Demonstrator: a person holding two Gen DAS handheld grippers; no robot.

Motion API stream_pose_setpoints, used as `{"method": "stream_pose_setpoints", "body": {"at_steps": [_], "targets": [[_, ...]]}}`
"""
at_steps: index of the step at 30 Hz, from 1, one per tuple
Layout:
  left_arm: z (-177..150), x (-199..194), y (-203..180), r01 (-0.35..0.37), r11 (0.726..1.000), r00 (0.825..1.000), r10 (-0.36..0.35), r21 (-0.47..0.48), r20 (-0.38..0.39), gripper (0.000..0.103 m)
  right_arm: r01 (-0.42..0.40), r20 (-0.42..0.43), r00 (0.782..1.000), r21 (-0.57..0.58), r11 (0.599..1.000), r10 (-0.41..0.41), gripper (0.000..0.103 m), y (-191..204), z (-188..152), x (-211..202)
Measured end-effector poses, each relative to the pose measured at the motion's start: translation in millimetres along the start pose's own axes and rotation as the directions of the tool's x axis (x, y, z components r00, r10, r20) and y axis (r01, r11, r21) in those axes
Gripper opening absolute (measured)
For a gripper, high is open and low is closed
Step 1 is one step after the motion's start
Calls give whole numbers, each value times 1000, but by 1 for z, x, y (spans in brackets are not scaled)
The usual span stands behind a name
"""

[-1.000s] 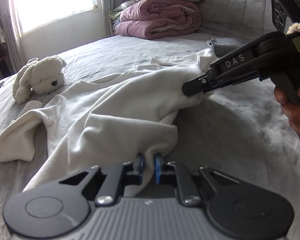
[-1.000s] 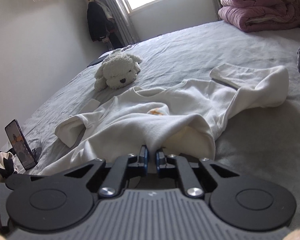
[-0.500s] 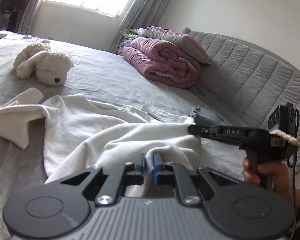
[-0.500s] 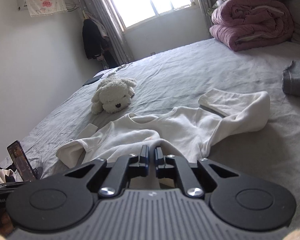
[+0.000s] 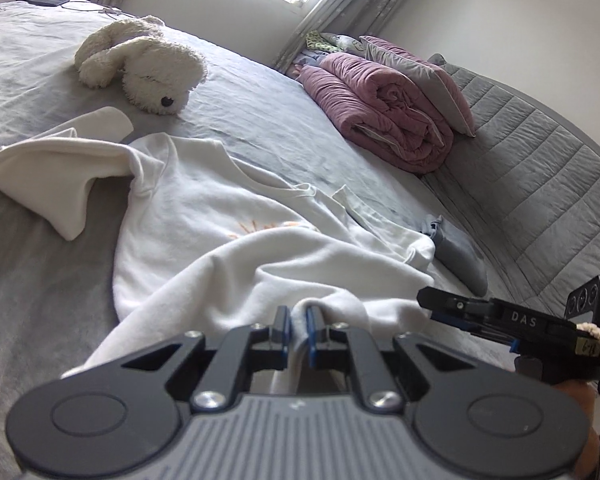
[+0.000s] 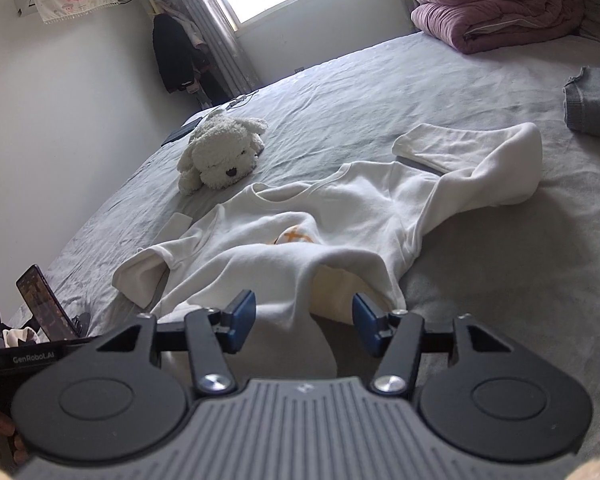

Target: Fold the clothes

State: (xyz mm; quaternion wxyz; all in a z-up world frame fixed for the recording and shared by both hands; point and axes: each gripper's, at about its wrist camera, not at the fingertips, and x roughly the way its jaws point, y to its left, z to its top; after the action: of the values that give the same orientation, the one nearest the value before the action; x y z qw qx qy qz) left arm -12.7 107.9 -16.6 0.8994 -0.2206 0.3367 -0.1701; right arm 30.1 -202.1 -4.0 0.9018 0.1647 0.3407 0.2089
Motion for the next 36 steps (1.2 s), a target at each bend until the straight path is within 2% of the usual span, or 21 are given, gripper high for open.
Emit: {"method": "stream_pose_setpoints", "body": {"at_steps": [8, 12, 15, 17, 20, 21, 23, 25, 31, 36], "targets": [[2, -2, 4, -2, 1000, 1000, 2, -22, 2, 9, -29, -166, 985, 110, 994, 47, 58, -3, -21, 13], [1, -1, 2, -6, 1000, 1000, 6, -8, -3, 9, -18, -212, 977, 92, 996, 37, 58, 3, -30, 20], [0, 0, 0, -8, 1000, 1000, 8, 14, -14, 9, 6, -231, 973, 30, 1000, 2, 56, 13, -37, 27], [-1, 2, -2, -7, 999, 1000, 8, 35, -26, 9, 46, -221, 974, -62, 997, -59, 43, 21, -45, 31], [-3, 4, -4, -9, 998, 999, 11, 68, -39, 12, 107, -188, 972, -184, 977, -142, 33, 35, -54, 31], [-3, 4, -4, -11, 997, 999, 14, 78, -41, 16, 110, -190, 971, -188, 976, -146, 30, 36, -55, 31], [-4, 3, -5, -16, 996, 999, 20, 87, -45, 29, 113, -196, 969, -189, 975, -150, 17, 37, -55, 30], [-2, -1, -7, -26, 996, 999, 29, 85, -43, 40, 111, -209, 967, -169, 979, -145, 12, 36, -54, 27], [-1, -26, -17, -87, 991, 996, 90, 103, -25, 62, 114, -232, 964, -72, 991, -128, 11, 24, -46, 2], [-10, -52, -14, -144, 983, 986, 152, 110, -64, 71, 122, -193, 973, -23, 992, -124, 11, 14, -46, -37]]}}
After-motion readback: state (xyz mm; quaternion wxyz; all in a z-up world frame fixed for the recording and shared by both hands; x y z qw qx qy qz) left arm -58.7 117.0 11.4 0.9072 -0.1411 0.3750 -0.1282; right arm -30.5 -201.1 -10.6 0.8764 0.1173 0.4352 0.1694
